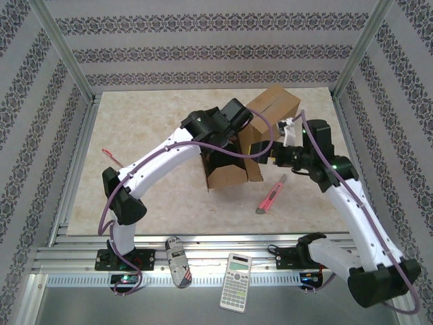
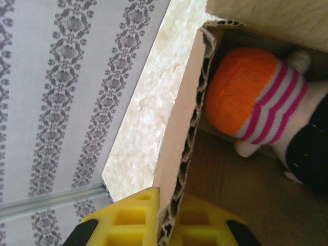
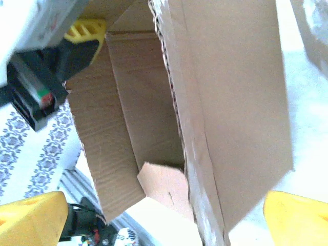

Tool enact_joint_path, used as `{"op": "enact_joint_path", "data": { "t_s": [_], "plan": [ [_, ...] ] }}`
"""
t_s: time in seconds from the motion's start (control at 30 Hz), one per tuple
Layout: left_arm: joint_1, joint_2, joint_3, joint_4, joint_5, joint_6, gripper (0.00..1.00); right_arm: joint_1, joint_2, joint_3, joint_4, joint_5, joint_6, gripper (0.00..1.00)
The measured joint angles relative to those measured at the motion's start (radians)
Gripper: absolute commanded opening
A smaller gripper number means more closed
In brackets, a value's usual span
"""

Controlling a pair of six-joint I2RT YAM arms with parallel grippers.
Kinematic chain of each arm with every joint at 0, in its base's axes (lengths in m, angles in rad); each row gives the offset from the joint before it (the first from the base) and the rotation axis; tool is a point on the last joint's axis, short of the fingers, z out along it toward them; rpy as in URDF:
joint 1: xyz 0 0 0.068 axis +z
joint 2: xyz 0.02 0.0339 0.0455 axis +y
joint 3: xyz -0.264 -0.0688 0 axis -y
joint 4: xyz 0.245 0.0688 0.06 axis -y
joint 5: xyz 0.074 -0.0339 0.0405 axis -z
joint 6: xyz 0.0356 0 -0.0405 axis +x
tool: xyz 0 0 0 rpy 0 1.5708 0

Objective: Unpack the express box

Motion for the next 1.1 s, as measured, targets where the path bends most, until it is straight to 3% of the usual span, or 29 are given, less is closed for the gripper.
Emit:
{"op": "enact_joint_path", "data": {
  "t_s": [0.07,0.13,0.23,0.3,0.7,1.1],
  "plan": [
    [0.005,0.008,0.048,-0.060,0.000,-0.044,0.00,0.001,-0.047,0.000,-0.037,0.024,-0.037,0.87],
    [0.010,0.022,0.101,-0.122,0.002,-0.089,0.00,0.009,-0.087,0.000,-0.063,0.047,-0.072,0.71],
    [0.020,0.049,0.179,-0.206,0.020,-0.158,0.00,0.034,-0.138,0.000,-0.082,0.087,-0.119,0.32],
    [0.028,0.063,0.216,-0.252,0.041,-0.201,0.00,0.066,-0.157,0.000,-0.090,0.122,-0.151,0.00],
    [0.090,0.068,0.249,-0.386,0.177,-0.398,0.00,0.428,-0.049,-0.001,-0.003,0.448,-0.319,0.00],
    [0.104,0.068,0.249,-0.419,0.304,-0.510,0.00,0.591,0.215,0.000,0.196,0.687,-0.534,0.00]
  ]
}}
